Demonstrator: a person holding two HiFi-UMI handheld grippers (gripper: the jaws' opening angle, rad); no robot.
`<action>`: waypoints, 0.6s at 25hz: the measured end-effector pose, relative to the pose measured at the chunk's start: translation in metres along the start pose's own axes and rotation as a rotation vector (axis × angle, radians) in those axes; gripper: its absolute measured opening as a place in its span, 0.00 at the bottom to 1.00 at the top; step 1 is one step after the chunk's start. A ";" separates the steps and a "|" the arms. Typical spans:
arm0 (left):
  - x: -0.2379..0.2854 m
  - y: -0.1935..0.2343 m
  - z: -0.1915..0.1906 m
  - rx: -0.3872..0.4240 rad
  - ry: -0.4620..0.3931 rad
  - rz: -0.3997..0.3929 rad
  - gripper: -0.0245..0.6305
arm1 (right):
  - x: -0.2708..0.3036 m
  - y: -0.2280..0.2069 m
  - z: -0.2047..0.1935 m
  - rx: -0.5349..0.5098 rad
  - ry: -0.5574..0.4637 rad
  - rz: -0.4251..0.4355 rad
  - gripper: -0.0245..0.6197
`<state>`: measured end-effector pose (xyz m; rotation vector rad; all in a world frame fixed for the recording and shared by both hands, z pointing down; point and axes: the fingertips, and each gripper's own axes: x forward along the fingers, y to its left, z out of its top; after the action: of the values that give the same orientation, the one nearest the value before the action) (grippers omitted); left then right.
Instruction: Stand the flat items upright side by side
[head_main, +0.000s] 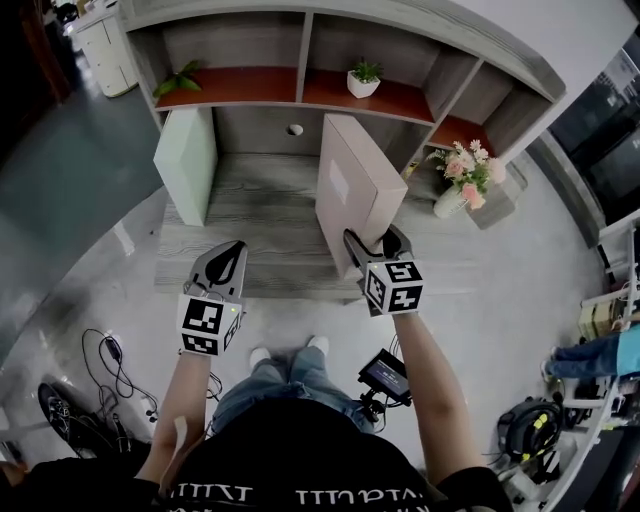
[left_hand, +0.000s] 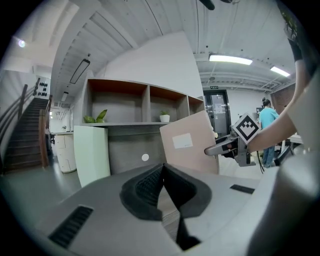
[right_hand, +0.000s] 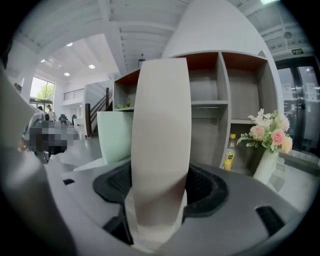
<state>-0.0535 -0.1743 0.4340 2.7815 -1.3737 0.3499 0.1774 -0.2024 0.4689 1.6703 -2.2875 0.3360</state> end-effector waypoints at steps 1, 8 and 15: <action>-0.002 0.002 -0.001 -0.002 0.001 -0.002 0.06 | 0.002 0.002 -0.007 -0.003 0.035 -0.009 0.52; -0.017 0.020 -0.012 -0.018 0.009 0.012 0.06 | 0.023 0.027 -0.046 0.052 0.225 -0.045 0.52; -0.036 0.041 -0.022 -0.031 0.012 0.049 0.06 | 0.048 0.059 -0.040 0.022 0.257 -0.069 0.52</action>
<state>-0.1106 -0.1689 0.4446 2.7207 -1.4338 0.3426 0.1116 -0.2131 0.5229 1.6081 -2.0425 0.5291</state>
